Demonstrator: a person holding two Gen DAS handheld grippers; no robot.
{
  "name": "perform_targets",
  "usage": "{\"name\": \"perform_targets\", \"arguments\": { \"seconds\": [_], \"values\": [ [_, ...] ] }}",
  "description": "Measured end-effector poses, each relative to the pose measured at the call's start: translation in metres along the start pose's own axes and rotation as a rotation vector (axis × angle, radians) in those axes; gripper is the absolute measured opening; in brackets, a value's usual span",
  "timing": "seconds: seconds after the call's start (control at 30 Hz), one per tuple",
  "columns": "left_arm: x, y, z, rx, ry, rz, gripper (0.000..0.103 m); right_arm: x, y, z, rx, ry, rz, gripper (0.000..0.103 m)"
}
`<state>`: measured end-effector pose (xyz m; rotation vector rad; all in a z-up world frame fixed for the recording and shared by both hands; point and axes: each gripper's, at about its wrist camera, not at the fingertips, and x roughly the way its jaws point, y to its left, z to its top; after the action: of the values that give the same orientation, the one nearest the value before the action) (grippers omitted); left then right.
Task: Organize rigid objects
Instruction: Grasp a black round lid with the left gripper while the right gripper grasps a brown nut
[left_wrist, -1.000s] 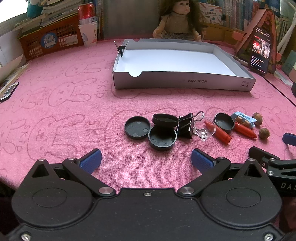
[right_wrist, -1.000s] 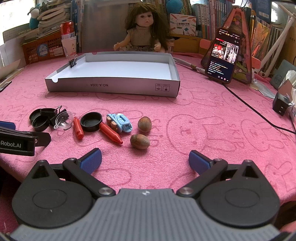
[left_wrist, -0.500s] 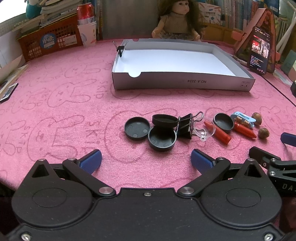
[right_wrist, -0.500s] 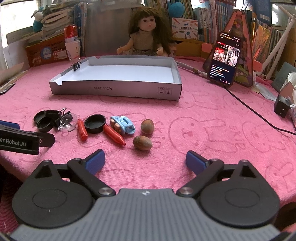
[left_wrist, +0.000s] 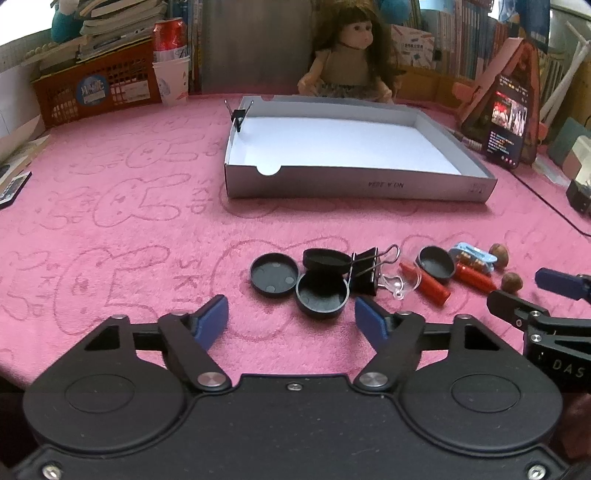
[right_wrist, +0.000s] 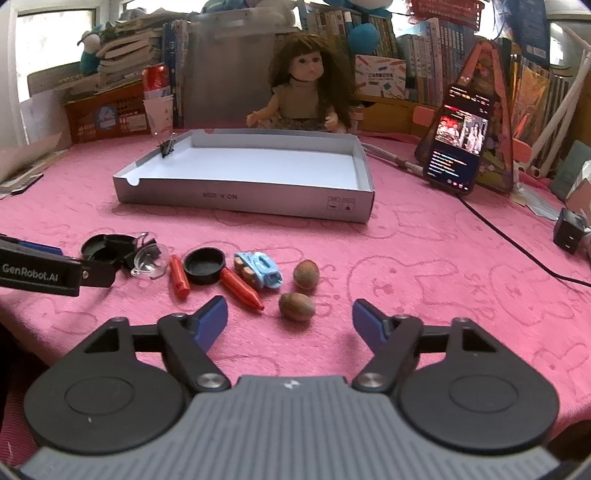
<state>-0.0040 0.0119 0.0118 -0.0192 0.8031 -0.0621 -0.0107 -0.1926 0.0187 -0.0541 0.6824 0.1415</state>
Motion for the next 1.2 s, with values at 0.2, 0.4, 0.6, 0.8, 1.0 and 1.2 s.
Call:
{"name": "perform_targets", "arguments": {
  "seconds": [0.2,0.4,0.6,0.8,1.0,1.2],
  "values": [
    [-0.0028,0.0016,0.0017,-0.005,-0.015,-0.017,0.052,-0.0015,0.0004,0.002,0.009,-0.014,0.01,0.064],
    [-0.0048,0.0022,0.0007,-0.019,-0.021,-0.048,0.034,-0.0006,-0.0021,0.0022,0.025,-0.014,0.007,0.049],
    [-0.0071,-0.0014,-0.0003,-0.002,-0.036,-0.06,0.024,0.0028,-0.0032,0.0017,0.04,0.001,0.018,0.039],
    [-0.0081,-0.0025,-0.0008,0.008,-0.043,-0.059,0.023,0.004,-0.0026,0.0015,0.035,-0.007,0.006,0.032],
    [-0.0094,-0.0011,0.0008,0.011,-0.056,-0.058,0.016,0.0042,-0.0068,0.0022,0.055,0.001,0.004,0.029],
    [-0.007,-0.0025,-0.0008,0.028,-0.067,-0.046,0.018,0.0063,-0.0044,0.0009,0.037,-0.001,-0.004,0.031]
  ]
}}
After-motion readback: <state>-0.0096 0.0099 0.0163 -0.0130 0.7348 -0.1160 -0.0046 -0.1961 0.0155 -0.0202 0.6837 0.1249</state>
